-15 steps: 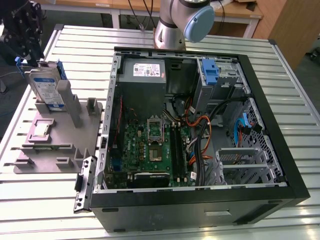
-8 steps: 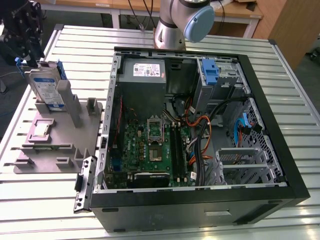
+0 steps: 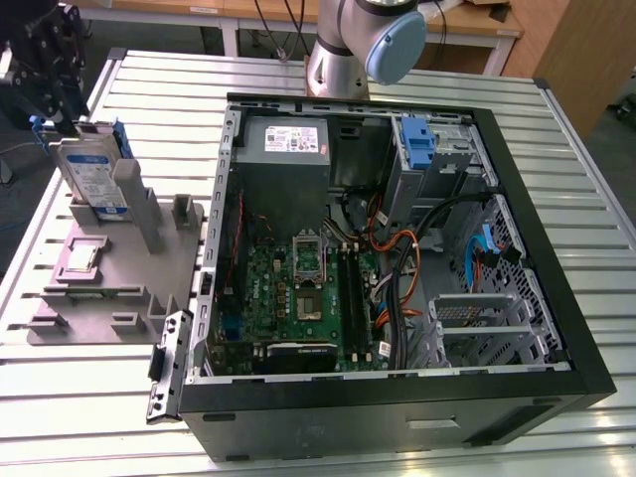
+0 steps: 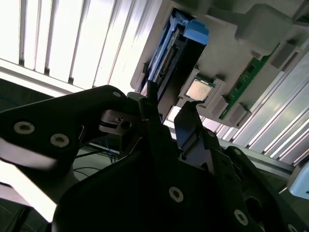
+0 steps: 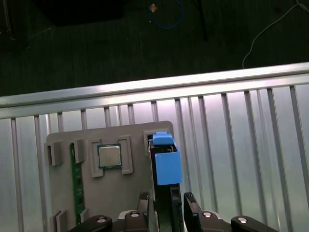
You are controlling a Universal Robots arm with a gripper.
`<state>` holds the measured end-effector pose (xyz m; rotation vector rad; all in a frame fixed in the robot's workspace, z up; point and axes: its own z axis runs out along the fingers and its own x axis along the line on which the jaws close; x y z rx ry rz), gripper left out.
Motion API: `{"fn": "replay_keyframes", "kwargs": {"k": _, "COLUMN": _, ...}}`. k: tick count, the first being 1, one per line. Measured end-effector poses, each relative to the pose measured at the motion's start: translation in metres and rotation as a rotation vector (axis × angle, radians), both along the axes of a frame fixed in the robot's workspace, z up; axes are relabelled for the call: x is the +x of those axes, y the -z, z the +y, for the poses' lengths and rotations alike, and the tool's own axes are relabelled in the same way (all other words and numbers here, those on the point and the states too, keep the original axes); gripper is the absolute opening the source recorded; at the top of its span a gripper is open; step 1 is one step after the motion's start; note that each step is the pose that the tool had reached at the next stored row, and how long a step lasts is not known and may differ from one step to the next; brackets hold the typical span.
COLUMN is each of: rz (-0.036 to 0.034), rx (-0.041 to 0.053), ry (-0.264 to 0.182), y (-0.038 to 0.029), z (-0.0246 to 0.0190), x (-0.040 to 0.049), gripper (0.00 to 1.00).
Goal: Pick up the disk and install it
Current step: 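Pick up the disk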
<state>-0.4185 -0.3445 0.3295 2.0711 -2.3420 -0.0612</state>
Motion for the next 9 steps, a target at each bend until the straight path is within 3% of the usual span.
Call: {"fn": "replay_keyframes", "kwargs": {"k": 9, "rz": -0.0088, "rx": 0.0, "ry": -0.045, "y": 0.0031, "z": 0.0001, "x": -0.0009, "gripper": 0.42}}
